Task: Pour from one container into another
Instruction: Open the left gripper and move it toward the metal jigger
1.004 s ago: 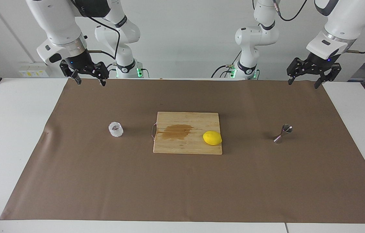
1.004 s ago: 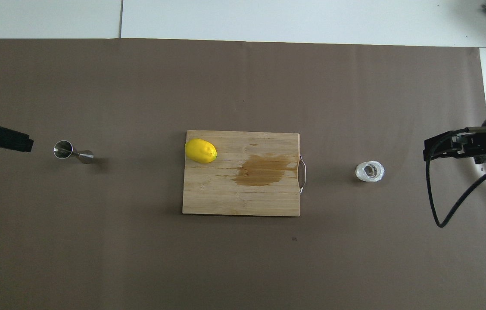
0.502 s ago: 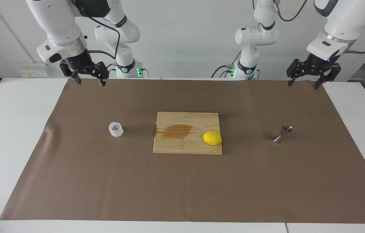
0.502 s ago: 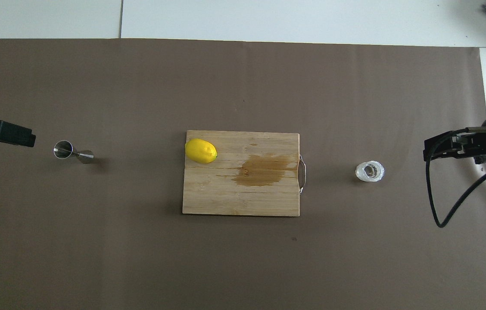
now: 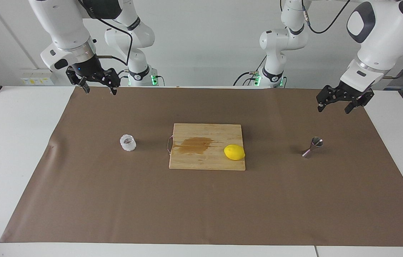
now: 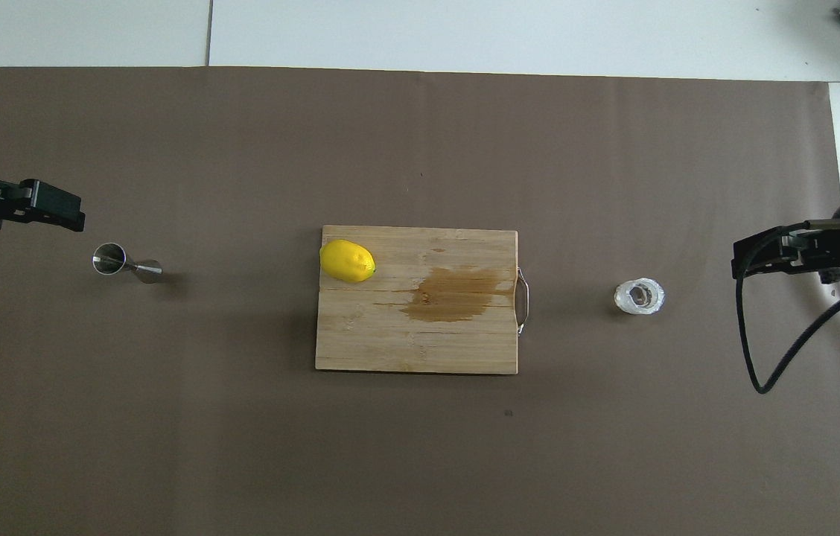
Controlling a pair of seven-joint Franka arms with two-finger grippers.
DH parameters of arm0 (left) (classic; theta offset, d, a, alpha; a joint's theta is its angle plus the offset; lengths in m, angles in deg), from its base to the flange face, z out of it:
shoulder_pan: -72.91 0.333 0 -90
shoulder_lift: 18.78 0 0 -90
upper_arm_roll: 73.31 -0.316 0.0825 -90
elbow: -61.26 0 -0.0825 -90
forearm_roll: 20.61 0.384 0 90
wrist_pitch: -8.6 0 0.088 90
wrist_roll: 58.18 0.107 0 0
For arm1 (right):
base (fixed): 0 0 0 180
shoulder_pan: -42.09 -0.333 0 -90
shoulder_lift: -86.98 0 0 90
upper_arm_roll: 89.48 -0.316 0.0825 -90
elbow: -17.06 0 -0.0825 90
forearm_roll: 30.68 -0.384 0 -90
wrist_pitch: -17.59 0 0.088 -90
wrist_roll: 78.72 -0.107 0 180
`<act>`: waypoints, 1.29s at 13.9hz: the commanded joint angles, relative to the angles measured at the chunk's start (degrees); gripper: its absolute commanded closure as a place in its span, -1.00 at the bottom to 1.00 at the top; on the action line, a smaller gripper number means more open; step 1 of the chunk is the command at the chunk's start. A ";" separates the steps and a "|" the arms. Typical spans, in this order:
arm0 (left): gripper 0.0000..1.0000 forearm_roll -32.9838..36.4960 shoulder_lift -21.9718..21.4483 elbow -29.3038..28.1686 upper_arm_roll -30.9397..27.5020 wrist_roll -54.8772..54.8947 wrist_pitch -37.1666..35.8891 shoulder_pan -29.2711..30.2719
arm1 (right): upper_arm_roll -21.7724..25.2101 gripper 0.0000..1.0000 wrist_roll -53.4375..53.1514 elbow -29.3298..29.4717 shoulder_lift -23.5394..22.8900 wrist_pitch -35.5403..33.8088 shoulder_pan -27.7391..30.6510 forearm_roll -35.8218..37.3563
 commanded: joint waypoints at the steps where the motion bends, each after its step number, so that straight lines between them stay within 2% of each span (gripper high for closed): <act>1: -1.00 -2.61 1.84 0.26 0.07 -1.17 1.37 3.72 | -0.24 -1.00 1.54 -0.16 0.15 -0.30 0.96 -1.87; 4: -1.00 -8.68 4.21 0.26 -0.02 -1.61 0.85 9.87 | -0.24 -1.00 1.54 -0.16 0.15 -0.30 0.96 -1.87; 8: -1.00 -9.21 7.90 -0.09 0.07 -3.71 -0.39 15.85 | -0.24 -1.00 1.54 -0.16 0.15 -0.30 0.96 -1.87; 11: -1.00 -13.15 10.45 -1.23 0.07 -5.56 -1.00 19.81 | -0.24 -1.00 1.54 -0.16 0.15 -0.30 0.96 -1.87; 18: -1.00 -21.16 16.86 -1.76 0.16 -22.32 -1.71 22.72 | -0.24 -1.00 1.54 -0.16 0.15 -0.30 0.87 -1.87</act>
